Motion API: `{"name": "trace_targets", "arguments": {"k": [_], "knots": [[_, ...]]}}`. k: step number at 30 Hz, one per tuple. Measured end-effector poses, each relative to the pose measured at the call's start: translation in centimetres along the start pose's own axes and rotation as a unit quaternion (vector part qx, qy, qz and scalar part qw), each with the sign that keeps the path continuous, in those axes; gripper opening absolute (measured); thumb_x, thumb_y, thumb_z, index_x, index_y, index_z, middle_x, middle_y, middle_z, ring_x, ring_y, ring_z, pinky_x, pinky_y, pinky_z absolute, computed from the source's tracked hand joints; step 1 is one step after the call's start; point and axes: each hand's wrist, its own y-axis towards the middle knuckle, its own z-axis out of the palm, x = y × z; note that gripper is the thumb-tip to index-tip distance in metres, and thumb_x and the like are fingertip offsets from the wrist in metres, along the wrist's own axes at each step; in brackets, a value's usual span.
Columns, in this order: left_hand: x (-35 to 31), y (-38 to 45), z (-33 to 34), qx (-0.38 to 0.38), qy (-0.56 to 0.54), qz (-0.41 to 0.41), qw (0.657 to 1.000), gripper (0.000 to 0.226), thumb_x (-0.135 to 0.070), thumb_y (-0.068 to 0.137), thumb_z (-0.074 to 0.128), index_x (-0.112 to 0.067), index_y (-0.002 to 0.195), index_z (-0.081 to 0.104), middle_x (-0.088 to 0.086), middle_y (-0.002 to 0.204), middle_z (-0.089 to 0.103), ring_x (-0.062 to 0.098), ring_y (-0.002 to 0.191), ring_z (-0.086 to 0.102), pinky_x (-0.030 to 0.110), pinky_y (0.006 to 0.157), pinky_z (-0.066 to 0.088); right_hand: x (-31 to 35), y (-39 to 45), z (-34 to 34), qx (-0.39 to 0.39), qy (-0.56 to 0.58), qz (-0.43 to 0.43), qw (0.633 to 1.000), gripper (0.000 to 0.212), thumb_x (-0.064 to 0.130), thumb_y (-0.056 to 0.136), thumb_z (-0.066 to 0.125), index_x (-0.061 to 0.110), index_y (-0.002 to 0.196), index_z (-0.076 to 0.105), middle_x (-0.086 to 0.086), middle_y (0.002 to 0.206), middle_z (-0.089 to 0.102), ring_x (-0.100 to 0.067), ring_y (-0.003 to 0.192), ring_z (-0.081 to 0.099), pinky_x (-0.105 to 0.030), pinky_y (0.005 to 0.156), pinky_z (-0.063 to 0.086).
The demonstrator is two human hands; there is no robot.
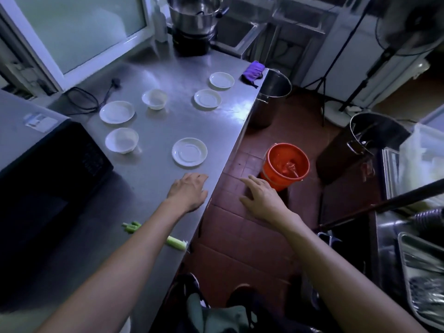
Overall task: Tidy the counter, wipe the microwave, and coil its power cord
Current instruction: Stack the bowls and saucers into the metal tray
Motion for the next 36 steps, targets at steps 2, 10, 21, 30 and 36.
{"name": "trace_targets", "arguments": {"k": [2, 10, 21, 30, 36], "knots": [[-0.6, 1.7, -0.4, 0.005, -0.002, 0.014, 1.0, 0.052, -0.035, 0.098, 0.046, -0.024, 0.148, 0.038, 0.001, 0.151, 0.043, 0.025, 0.136, 0.039, 0.043, 0.106, 0.038, -0.8, 0.9, -0.2, 0.008, 0.002, 0.012, 1.0, 0.065, 0.038, 0.094, 0.059, 0.026, 0.152, 0.033, -0.004, 0.162, 0.027, -0.025, 0.148, 0.025, -0.047, 0.114, 0.033], [-1.7, 9.2, -1.0, 0.029, 0.006, 0.025, 0.999, 0.051, -0.037, 0.099, 0.045, -0.022, 0.147, 0.039, 0.002, 0.147, 0.045, 0.027, 0.131, 0.043, 0.045, 0.106, 0.04, -4.2, 7.5, -1.4, 0.018, 0.018, 0.021, 0.999, 0.065, 0.035, 0.094, 0.058, 0.025, 0.153, 0.032, -0.006, 0.162, 0.027, -0.026, 0.148, 0.024, -0.047, 0.115, 0.033], [-6.4, 21.4, -4.6, 0.001, 0.0, -0.036, 0.999, 0.051, -0.037, 0.099, 0.046, -0.023, 0.147, 0.041, 0.002, 0.15, 0.045, 0.025, 0.135, 0.042, 0.04, 0.107, 0.038, -12.7, 20.6, -7.7, 0.028, 0.047, -0.029, 0.998, 0.066, 0.036, 0.093, 0.061, 0.023, 0.152, 0.034, -0.007, 0.16, 0.03, -0.029, 0.146, 0.027, -0.05, 0.114, 0.033], [-6.7, 26.1, -4.4, -0.02, -0.055, -0.095, 0.994, 0.047, -0.034, 0.099, 0.049, -0.021, 0.144, 0.046, -0.001, 0.149, 0.047, 0.024, 0.134, 0.045, 0.042, 0.106, 0.041, -15.5, 28.6, -9.9, 0.055, 0.029, -0.071, 0.996, 0.062, 0.035, 0.092, 0.061, 0.022, 0.149, 0.039, -0.007, 0.151, 0.04, -0.031, 0.142, 0.033, -0.053, 0.107, 0.04], [-2.8, 28.4, -4.8, -0.046, -0.086, -0.148, 0.984, 0.047, -0.035, 0.098, 0.051, -0.021, 0.143, 0.049, -0.001, 0.149, 0.047, 0.025, 0.132, 0.046, 0.04, 0.106, 0.04, -13.0, 34.6, -8.8, 0.086, 0.014, -0.121, 0.989, 0.062, 0.036, 0.093, 0.062, 0.023, 0.149, 0.038, -0.007, 0.154, 0.039, -0.031, 0.143, 0.033, -0.053, 0.109, 0.038]]}}
